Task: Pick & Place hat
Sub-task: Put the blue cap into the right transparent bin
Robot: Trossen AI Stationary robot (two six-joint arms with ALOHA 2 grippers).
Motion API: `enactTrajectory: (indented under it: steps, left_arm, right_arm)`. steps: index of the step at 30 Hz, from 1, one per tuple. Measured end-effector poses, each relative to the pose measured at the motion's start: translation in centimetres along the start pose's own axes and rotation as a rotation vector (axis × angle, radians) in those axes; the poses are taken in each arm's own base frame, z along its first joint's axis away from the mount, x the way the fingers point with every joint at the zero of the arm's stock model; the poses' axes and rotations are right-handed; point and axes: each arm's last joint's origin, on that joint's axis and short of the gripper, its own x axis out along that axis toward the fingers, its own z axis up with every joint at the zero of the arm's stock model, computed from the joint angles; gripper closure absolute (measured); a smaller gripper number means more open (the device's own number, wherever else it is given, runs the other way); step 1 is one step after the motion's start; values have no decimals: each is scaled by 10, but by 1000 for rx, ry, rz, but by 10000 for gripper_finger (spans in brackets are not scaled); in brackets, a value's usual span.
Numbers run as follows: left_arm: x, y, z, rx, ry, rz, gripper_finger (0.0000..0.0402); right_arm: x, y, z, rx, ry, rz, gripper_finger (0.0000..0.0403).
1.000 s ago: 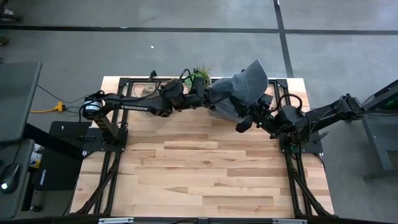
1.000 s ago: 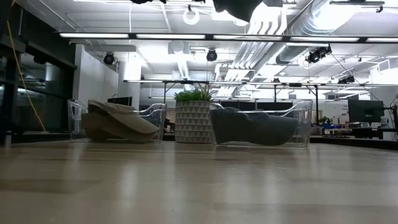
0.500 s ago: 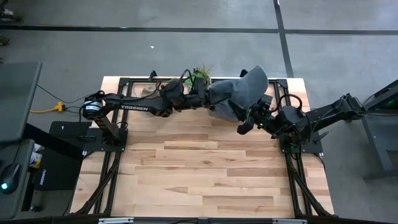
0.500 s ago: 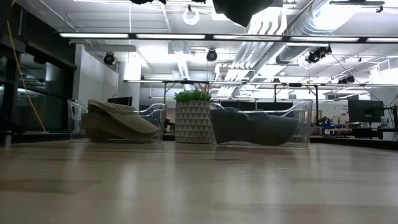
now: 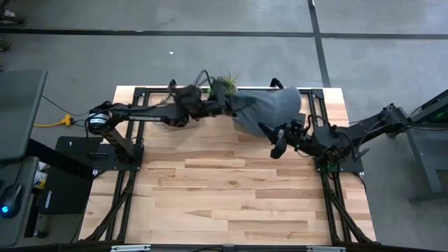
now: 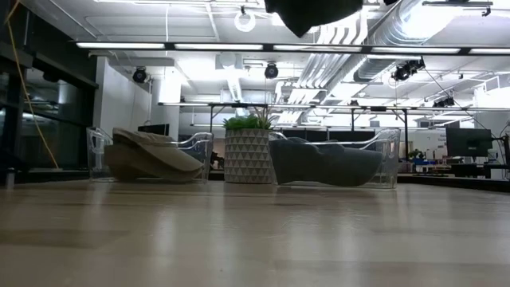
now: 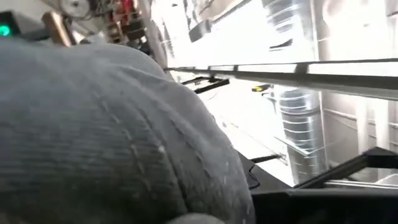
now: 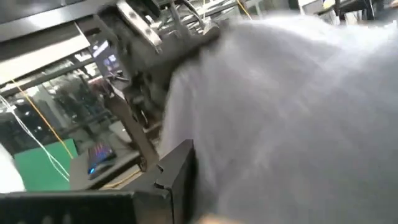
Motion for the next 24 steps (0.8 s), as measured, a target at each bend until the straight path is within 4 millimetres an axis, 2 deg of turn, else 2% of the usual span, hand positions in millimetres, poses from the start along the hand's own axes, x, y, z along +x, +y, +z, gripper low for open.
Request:
enactTrajectory:
  steps: [11, 18, 24]
  left_arm:
    - [-12, -15, 15, 65, 39, 53, 401]
    - [-20, -22, 23, 123, 76, 93, 401]
    - [-35, -42, 36, 180, 127, 104, 401]
  right_arm:
    - [-3, -1, -11, 28, 100, 19, 267]
    - [-4, -3, -19, 129, 192, 30, 267]
    - [-5, -7, -25, 259, 258, -11, 267]
